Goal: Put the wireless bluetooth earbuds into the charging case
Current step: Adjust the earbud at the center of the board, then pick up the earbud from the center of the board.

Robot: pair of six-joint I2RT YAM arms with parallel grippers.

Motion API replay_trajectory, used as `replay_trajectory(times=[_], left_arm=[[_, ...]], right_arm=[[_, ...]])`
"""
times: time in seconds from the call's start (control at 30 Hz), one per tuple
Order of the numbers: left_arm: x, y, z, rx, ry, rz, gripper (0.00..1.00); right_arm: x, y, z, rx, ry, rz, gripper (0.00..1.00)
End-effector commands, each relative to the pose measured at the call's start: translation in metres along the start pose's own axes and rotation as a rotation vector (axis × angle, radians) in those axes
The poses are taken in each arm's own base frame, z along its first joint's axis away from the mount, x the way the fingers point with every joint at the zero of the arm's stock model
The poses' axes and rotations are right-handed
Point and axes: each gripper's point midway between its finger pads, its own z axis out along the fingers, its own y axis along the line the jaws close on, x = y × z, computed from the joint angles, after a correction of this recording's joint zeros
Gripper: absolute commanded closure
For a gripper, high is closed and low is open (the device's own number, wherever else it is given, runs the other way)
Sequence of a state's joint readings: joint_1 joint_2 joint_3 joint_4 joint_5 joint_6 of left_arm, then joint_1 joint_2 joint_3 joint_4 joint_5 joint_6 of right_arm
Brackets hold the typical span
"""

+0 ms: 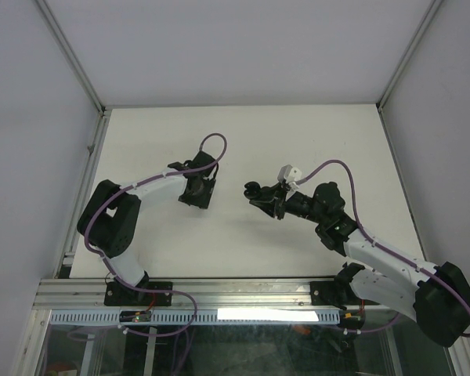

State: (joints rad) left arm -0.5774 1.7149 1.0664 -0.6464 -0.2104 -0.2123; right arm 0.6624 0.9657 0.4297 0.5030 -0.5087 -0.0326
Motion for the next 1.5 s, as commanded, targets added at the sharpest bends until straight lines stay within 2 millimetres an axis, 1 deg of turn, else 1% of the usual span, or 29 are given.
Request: replay_trajectory(times=[0.0, 0.1, 0.2, 0.3, 0.37, 0.47, 0.6, 0.67, 0.77, 0.83, 1.03, 1.17, 1.27, 1.47], left_arm=[[-0.009, 0.019, -0.007, -0.115, -0.065, -0.047, 0.51], [-0.01, 0.028, -0.009, -0.156, -0.073, -0.051, 0.51], [-0.009, 0.042, -0.008, -0.229, -0.07, -0.062, 0.52], [-0.01, 0.057, -0.012, -0.295, -0.084, -0.106, 0.52], [-0.015, 0.061, -0.017, -0.293, -0.105, -0.153, 0.51], [-0.027, 0.055, -0.027, -0.24, -0.151, -0.202, 0.5], [-0.041, 0.033, -0.039, -0.108, -0.183, -0.243, 0.49], [-0.046, 0.026, -0.04, -0.071, -0.19, -0.25, 0.51], [-0.049, 0.022, -0.033, -0.053, -0.172, -0.248, 0.55], [-0.05, 0.022, -0.027, -0.051, -0.156, -0.244, 0.6], [-0.044, 0.021, -0.008, -0.017, -0.081, -0.26, 0.68], [-0.039, 0.02, 0.0, -0.004, -0.046, -0.26, 0.69], [-0.036, 0.022, 0.006, -0.014, -0.029, -0.258, 0.7], [-0.032, 0.019, 0.014, -0.001, 0.004, -0.253, 0.76]], right_arm=[[-0.019, -0.002, -0.002, 0.014, -0.059, -0.024, 1.0], [-0.018, -0.002, -0.002, 0.015, -0.056, -0.023, 1.0], [-0.017, -0.003, -0.002, 0.019, -0.055, -0.022, 1.0], [-0.017, -0.004, -0.001, 0.022, -0.053, -0.021, 1.0], [-0.017, -0.004, -0.001, 0.022, -0.053, -0.02, 1.0], [-0.017, -0.004, -0.001, 0.022, -0.052, -0.02, 1.0], [-0.017, -0.004, -0.001, 0.022, -0.051, -0.019, 1.0], [-0.015, -0.004, 0.0, 0.021, -0.046, -0.017, 1.0], [-0.015, -0.004, 0.001, 0.017, -0.043, -0.013, 1.0], [-0.015, -0.005, 0.0, 0.019, -0.045, -0.012, 1.0], [-0.015, -0.004, -0.001, 0.022, -0.045, -0.009, 1.0], [-0.014, -0.004, -0.002, 0.025, -0.044, -0.008, 1.0], [-0.014, -0.004, -0.002, 0.023, -0.044, -0.008, 1.0], [-0.014, -0.004, -0.001, 0.019, -0.044, -0.004, 1.0]])
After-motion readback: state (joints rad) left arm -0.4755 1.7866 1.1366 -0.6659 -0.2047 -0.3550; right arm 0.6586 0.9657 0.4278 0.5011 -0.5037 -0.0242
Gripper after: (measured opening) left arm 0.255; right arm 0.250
